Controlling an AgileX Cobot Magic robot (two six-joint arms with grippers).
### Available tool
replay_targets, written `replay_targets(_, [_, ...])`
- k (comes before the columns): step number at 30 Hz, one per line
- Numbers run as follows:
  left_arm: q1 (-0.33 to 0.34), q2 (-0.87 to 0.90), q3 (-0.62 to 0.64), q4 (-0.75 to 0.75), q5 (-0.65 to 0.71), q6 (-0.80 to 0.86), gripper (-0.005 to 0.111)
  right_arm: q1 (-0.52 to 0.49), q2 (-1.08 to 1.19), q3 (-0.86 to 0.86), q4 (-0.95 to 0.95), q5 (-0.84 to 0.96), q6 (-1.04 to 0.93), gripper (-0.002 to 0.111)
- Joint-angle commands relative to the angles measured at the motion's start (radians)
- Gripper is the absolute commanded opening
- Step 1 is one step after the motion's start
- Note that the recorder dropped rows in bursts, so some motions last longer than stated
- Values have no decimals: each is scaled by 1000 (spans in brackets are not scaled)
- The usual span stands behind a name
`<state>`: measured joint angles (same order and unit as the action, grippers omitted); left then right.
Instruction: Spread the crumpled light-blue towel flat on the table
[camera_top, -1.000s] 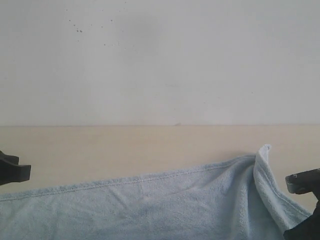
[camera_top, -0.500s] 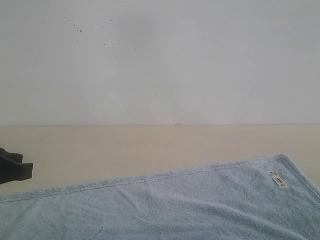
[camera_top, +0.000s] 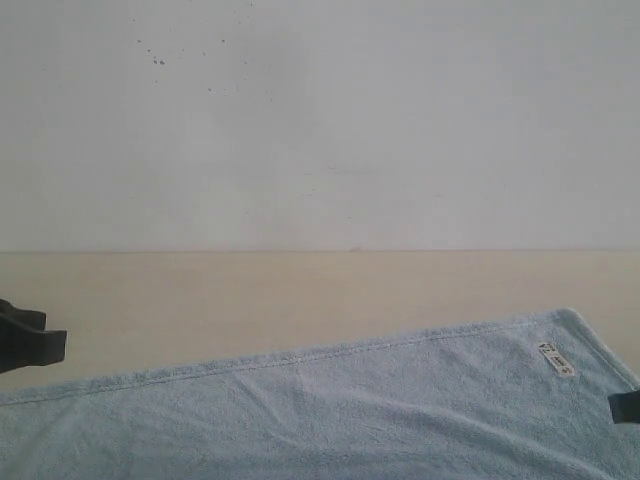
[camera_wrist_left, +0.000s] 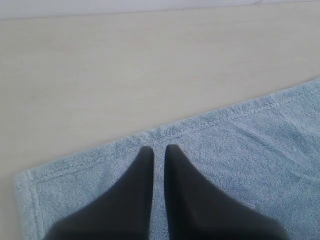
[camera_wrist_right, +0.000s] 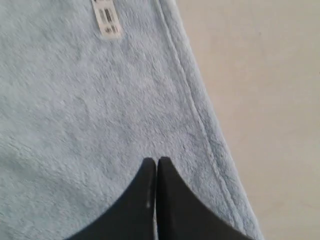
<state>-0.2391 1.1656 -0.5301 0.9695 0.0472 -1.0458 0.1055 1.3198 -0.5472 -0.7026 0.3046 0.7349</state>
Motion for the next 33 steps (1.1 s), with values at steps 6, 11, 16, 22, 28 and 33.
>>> replay_targets(6, [-4, -41, 11, -7, -76, -8, 8, -4, -222, 2, 35, -158, -42, 0])
replay_targets(11, [-4, -137, 13, 17, -72, -8, 8, 11, -360, 2, 38, -154, -66, 0])
replay_targets(16, [-4, -330, 48, 14, -13, -23, 8, 140, -535, 22, 38, -163, -83, 0])
replay_targets(22, [-4, -548, 113, -20, 79, -38, 8, 277, -675, 38, 69, -115, -83, 0])
replay_targets(28, [-4, -894, 239, -265, 129, 41, 8, 447, -834, 38, 72, -5, -83, 0])
replay_targets(33, [-4, -1064, 255, -770, 326, 600, 8, 567, -961, 38, 76, 59, -100, 0])
